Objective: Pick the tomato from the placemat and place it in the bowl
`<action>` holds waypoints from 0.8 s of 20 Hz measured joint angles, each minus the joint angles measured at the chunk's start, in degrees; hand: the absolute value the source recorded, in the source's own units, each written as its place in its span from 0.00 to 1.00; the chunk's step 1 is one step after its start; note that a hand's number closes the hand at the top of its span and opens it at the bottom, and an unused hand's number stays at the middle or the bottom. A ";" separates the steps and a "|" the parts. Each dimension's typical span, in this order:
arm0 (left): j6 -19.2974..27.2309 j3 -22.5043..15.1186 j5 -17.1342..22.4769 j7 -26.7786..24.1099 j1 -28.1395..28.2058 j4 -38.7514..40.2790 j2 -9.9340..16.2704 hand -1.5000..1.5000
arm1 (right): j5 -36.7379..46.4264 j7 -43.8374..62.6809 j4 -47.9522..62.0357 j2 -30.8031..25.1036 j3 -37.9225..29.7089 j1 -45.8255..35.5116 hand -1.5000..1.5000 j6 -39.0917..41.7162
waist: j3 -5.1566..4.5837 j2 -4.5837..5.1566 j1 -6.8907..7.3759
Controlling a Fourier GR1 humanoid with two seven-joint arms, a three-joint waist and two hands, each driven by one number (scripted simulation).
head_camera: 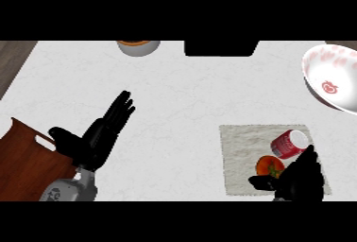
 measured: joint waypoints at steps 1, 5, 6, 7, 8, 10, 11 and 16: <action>-0.17 -0.09 -0.15 -0.51 0.47 0.19 -0.10 0.50 | 0.03 -0.07 0.73 0.00 0.08 -0.17 0.00 -0.53 | -0.02 -0.02 0.03; -0.61 0.71 0.15 0.06 -0.69 1.06 -0.15 0.50 | -0.14 -0.73 2.02 0.07 -0.26 0.09 1.00 -2.20 | -0.10 -0.12 -0.13; -0.76 1.05 0.32 0.14 -0.73 1.12 -0.08 0.50 | -0.05 -0.93 1.78 0.11 -0.23 -0.04 1.00 -2.51 | -0.16 -0.18 -0.15; -0.85 1.09 0.43 0.85 -0.65 0.25 0.04 0.50 | 0.24 -1.38 2.52 0.13 -0.26 -0.51 1.00 -2.94 | -0.22 -0.26 -0.09; -0.68 0.85 0.10 0.74 0.08 -0.40 -0.18 0.50 | 0.54 -1.65 2.70 0.09 -0.26 -0.83 1.00 -3.14 | -0.25 -0.30 -0.07; -1.08 1.51 0.13 0.77 -0.75 0.53 -0.16 0.50 | 2.10 -1.68 3.06 0.02 0.23 -1.40 1.00 -3.31 | -0.35 -0.36 -0.18; -0.97 1.53 0.02 1.03 -0.78 0.28 -0.34 0.50 | 2.52 -2.11 3.38 -0.01 0.46 -1.14 1.00 -3.74 | -0.41 -0.41 -0.20; -0.95 1.36 -0.87 0.35 -1.05 1.37 -1.58 0.50 | 3.60 -3.03 5.71 -0.06 0.51 -2.45 1.00 -5.06 | -0.67 -0.62 -0.23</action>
